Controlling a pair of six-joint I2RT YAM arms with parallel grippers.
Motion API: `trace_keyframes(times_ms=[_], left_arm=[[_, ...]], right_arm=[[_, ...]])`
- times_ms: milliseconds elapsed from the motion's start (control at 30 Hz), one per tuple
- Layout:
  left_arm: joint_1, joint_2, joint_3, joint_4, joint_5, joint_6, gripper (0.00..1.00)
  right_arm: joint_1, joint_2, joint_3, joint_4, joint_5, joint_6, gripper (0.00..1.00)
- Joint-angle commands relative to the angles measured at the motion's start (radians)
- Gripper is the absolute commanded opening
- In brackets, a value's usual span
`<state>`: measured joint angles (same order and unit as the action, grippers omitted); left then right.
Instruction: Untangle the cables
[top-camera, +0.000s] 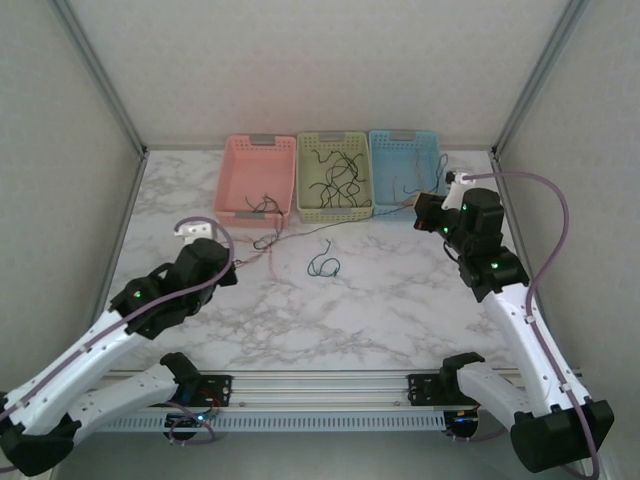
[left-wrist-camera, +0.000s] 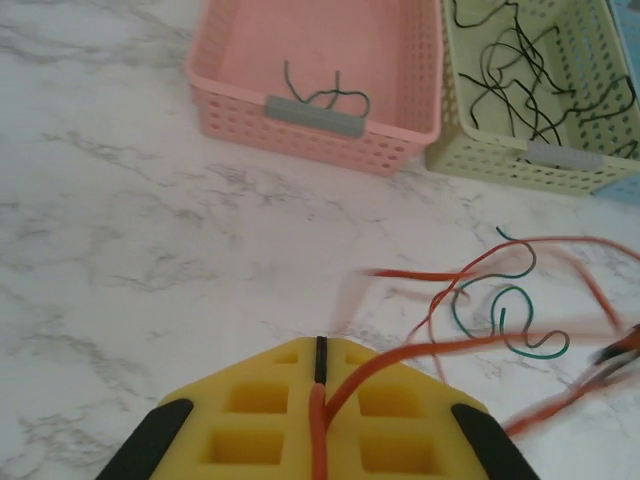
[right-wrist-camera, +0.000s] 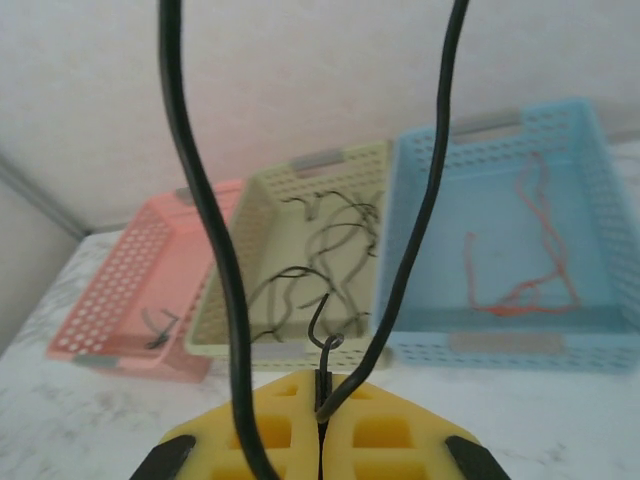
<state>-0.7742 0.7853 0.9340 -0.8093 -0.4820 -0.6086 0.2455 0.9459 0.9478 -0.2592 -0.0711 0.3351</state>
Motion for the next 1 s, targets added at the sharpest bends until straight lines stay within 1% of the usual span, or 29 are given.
trace_keyframes(times_ms=[0, 100, 200, 267, 367, 500, 567, 667, 733, 800, 867, 967], left_arm=[[0.014, -0.017, 0.031, -0.157, -0.07, -0.028, 0.0], [0.016, -0.028, 0.039, -0.185, -0.096, -0.029, 0.0], [0.016, -0.044, 0.048, -0.205, -0.118, -0.031, 0.0], [0.016, -0.045, 0.062, -0.226, -0.135, -0.033, 0.0], [0.016, -0.055, 0.08, -0.257, -0.16, -0.034, 0.0], [0.016, -0.067, 0.095, -0.287, -0.173, -0.034, 0.0], [0.016, -0.07, 0.092, -0.279, -0.163, -0.028, 0.0], [0.016, -0.064, 0.094, -0.282, -0.165, -0.03, 0.0], [0.018, -0.063, 0.088, -0.268, -0.15, -0.023, 0.0], [0.017, -0.061, 0.078, -0.241, -0.12, -0.009, 0.0], [0.017, -0.055, 0.067, -0.213, -0.095, -0.002, 0.0], [0.016, -0.041, 0.047, -0.178, -0.065, 0.003, 0.0]], right_arm=[[-0.027, -0.014, -0.024, -0.048, 0.09, 0.026, 0.0], [-0.062, -0.015, -0.026, -0.045, 0.113, 0.017, 0.0], [-0.073, -0.003, -0.009, -0.064, 0.163, -0.003, 0.0], [-0.079, 0.001, -0.004, -0.071, 0.206, -0.02, 0.0], [-0.097, 0.012, -0.013, -0.077, 0.312, -0.052, 0.0], [-0.139, 0.012, -0.041, -0.06, 0.343, -0.038, 0.0], [-0.147, 0.014, -0.056, -0.033, 0.31, -0.023, 0.0], [-0.148, 0.028, -0.053, -0.03, 0.296, -0.014, 0.0], [-0.148, 0.025, -0.074, 0.029, 0.205, 0.002, 0.0], [-0.147, 0.038, -0.082, 0.097, 0.049, 0.035, 0.0], [-0.146, 0.069, -0.059, 0.115, -0.044, 0.071, 0.0], [-0.135, 0.1, -0.006, 0.133, -0.092, 0.087, 0.0]])
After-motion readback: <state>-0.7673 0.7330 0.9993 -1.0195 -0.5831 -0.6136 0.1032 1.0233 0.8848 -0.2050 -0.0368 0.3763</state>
